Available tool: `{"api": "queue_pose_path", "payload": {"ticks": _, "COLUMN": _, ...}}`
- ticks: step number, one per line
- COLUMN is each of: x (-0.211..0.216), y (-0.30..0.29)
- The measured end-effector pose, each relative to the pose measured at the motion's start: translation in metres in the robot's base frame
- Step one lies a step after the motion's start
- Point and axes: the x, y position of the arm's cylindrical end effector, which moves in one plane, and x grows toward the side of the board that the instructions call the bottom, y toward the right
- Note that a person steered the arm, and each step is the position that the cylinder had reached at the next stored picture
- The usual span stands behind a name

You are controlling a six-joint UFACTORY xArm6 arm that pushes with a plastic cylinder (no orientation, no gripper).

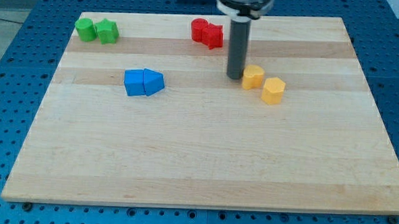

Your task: Slide yellow heart to the top of the yellow hexagon

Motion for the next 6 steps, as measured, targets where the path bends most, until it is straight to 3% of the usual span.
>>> {"api": "queue_pose_path", "payload": {"ticks": 3, "x": 0.037, "y": 0.032}}
{"api": "queue_pose_path", "payload": {"ticks": 5, "x": -0.023, "y": 0.002}}
{"api": "queue_pose_path", "payload": {"ticks": 6, "x": -0.023, "y": 0.003}}
